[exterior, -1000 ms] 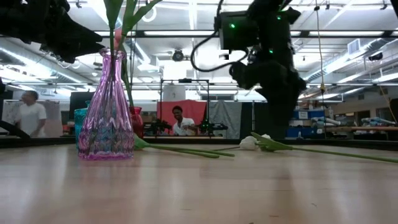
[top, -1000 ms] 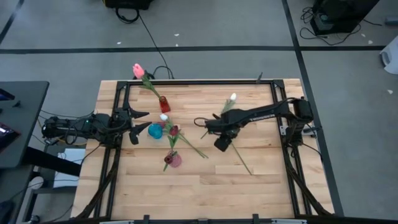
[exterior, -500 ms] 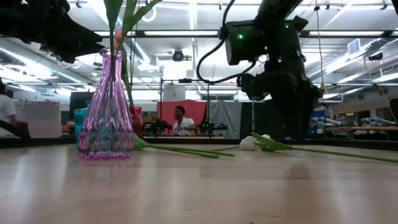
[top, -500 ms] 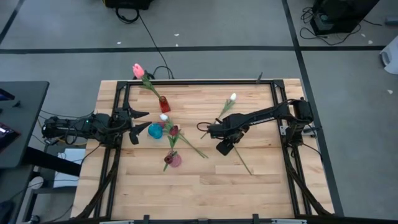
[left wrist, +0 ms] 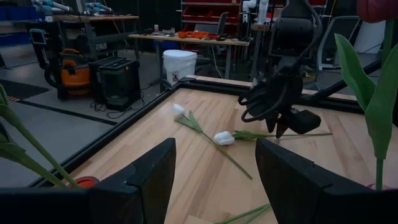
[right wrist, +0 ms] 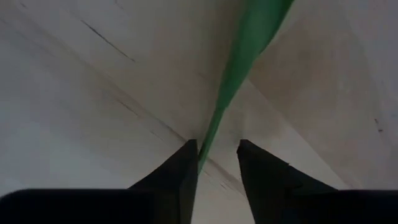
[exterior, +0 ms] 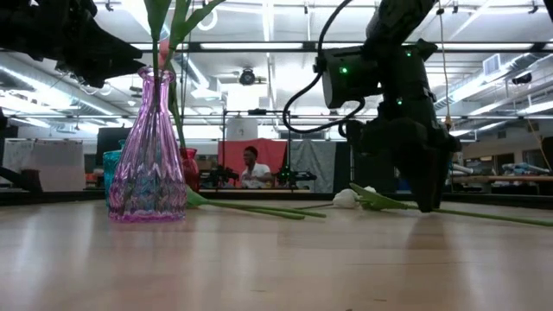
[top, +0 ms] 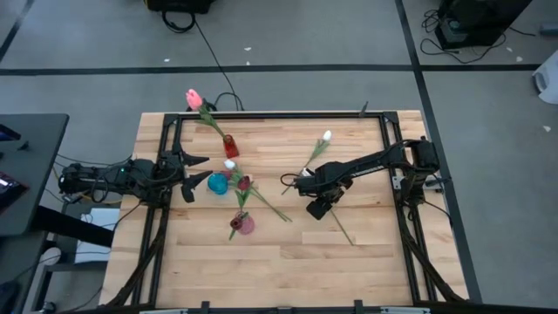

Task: Sort flowers into vase by color
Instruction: Put the bottom right white tulip into the blue vase

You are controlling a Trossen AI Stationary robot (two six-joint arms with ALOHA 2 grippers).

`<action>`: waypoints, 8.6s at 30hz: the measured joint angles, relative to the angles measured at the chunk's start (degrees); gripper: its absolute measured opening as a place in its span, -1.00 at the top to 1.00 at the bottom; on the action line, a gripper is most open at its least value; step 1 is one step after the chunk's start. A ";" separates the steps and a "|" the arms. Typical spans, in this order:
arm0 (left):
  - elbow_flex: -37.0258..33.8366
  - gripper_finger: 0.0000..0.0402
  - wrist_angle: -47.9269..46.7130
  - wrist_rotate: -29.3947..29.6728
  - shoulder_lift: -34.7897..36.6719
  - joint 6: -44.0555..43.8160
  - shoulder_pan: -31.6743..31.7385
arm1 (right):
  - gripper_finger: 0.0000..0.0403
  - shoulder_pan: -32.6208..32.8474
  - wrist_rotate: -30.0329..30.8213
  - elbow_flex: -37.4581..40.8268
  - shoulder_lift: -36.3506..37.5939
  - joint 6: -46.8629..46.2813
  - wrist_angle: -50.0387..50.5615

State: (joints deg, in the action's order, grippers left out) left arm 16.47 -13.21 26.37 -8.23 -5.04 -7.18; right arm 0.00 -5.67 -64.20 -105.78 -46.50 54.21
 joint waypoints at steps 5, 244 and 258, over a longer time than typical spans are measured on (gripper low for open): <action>0.00 -0.13 0.00 0.00 0.00 0.02 0.00 | 0.61 -0.81 0.01 0.19 0.00 0.01 -0.14; -15.98 0.89 36.20 -5.29 -16.50 0.33 -5.33 | 0.33 -3.42 15.04 19.27 24.39 50.53 -90.57; -10.96 0.27 24.01 -3.50 -16.46 -0.08 -5.32 | 0.33 -3.99 18.12 19.25 24.39 42.34 -80.45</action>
State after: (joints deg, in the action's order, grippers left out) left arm 5.51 10.80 22.87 -24.69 -5.12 -12.50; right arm -3.99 12.45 -44.95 -81.38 -4.16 -26.24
